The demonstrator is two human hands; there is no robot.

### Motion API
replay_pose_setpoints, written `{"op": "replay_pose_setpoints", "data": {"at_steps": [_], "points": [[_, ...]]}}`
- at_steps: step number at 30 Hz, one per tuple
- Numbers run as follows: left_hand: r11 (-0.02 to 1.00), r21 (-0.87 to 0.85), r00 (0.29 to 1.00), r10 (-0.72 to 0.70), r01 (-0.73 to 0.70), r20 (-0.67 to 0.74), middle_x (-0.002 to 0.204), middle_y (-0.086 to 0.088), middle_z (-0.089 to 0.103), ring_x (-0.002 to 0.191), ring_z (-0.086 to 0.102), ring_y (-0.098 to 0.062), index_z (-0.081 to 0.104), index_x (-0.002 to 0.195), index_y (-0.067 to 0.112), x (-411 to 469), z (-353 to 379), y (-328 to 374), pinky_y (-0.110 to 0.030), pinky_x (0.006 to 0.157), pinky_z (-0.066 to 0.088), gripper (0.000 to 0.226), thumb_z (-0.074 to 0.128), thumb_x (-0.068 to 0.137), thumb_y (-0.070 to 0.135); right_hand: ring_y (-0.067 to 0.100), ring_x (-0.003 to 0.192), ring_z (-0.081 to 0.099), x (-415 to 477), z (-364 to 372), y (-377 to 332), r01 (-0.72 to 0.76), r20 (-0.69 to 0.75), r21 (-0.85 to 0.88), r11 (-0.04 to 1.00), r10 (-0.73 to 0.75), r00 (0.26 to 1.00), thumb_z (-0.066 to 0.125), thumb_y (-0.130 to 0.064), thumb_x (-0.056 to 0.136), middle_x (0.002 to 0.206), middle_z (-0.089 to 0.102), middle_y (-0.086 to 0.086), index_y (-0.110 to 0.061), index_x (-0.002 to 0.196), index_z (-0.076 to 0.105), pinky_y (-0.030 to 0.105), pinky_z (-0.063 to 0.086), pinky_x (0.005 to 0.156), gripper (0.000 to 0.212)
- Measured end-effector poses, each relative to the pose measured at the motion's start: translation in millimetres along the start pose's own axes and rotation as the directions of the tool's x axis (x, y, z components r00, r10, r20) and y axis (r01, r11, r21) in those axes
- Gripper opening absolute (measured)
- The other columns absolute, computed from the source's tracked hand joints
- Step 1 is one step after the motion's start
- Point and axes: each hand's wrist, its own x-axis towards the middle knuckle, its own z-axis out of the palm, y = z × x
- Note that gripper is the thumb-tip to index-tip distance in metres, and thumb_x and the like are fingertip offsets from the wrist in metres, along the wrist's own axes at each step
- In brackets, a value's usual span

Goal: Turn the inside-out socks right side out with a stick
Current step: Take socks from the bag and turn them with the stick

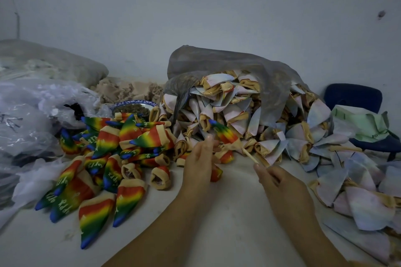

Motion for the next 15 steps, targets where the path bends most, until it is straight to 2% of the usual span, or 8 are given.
{"op": "replay_pose_setpoints", "data": {"at_steps": [2,3,5,7,9,12,15], "points": [[0.997,-0.053,0.998,-0.053,0.054,0.024,0.09,0.01,0.075,0.089,0.068,-0.006,0.073,0.087,0.034,2.1,-0.4,0.9,-0.026,0.081,0.049,0.063,0.048,0.065,0.087,0.011,0.06,0.052,-0.9,0.6,-2.1,0.104,0.039,-0.09,0.99,-0.101,0.994,0.035,-0.066,0.085,0.065,0.053,-0.002,-0.025,0.068,0.053,0.032,0.042,0.057,0.048],[0.989,-0.104,0.995,-0.102,0.104,0.022,0.095,0.004,0.075,0.098,0.068,-0.014,0.074,0.089,0.029,3.9,-0.9,0.7,-0.032,0.09,0.049,0.061,0.055,0.067,0.082,0.008,0.062,0.051,-1.4,1.7,-3.1,0.153,0.069,-0.124,0.98,-0.145,0.987,0.035,-0.064,0.086,0.069,0.052,-0.004,-0.029,0.069,0.051,0.03,0.042,0.059,0.042],[0.954,-0.219,0.979,-0.203,0.204,0.027,0.103,-0.006,0.075,0.108,0.066,-0.026,0.075,0.094,0.02,8.1,-2.5,-2.9,-0.041,0.101,0.047,0.04,0.066,0.081,0.058,0.007,0.066,0.05,-2.1,4.3,-4.8,0.212,0.113,-0.165,0.963,-0.195,0.974,0.031,-0.064,0.088,0.075,0.051,-0.006,-0.034,0.072,0.051,0.027,0.043,0.062,0.039],[0.892,-0.365,0.964,-0.24,0.266,0.116,0.104,-0.01,0.075,0.107,0.068,-0.028,0.073,0.099,0.015,8.5,-2.6,-3.1,-0.036,0.09,0.055,0.029,0.066,0.086,0.041,0.006,0.067,0.05,-3.4,6.3,-6.6,0.231,0.117,-0.189,0.954,-0.212,0.97,0.024,-0.066,0.085,0.076,0.052,-0.007,-0.033,0.076,0.053,0.026,0.043,0.062,0.045],[0.801,-0.501,0.942,-0.235,0.327,0.239,0.107,-0.013,0.075,0.101,0.071,-0.024,0.067,0.111,0.008,6.6,-2.5,-0.6,-0.029,0.077,0.058,0.032,0.057,0.093,0.033,0.006,0.065,0.051,-6.3,8.8,-8.6,0.245,0.105,-0.203,0.948,-0.228,0.968,0.02,-0.067,0.083,0.071,0.052,-0.006,-0.031,0.075,0.053,0.025,0.042,0.06,0.051],[0.748,-0.547,0.921,-0.239,0.377,0.308,0.109,-0.014,0.074,0.096,0.073,-0.02,0.06,0.123,0.001,6.4,-6.0,2.7,-0.026,0.072,0.058,0.038,0.047,0.1,0.028,0.006,0.059,0.049,-10.9,14.4,-12.7,0.268,0.1,-0.243,0.932,-0.25,0.963,0.021,-0.066,0.087,0.062,0.05,-0.005,-0.027,0.07,0.048,0.022,0.036,0.053,0.05],[0.745,-0.548,0.919,-0.241,0.381,0.312,0.109,-0.014,0.074,0.094,0.073,-0.019,0.062,0.122,-0.001,8.0,-10.2,2.9,-0.026,0.071,0.058,0.043,0.055,0.092,0.029,0.009,0.057,0.049,-13.7,17.9,-17.4,0.283,0.116,-0.247,0.927,-0.262,0.958,0.023,-0.064,0.088,0.058,0.046,-0.005,-0.027,0.068,0.045,0.024,0.035,0.052,0.048]]}}
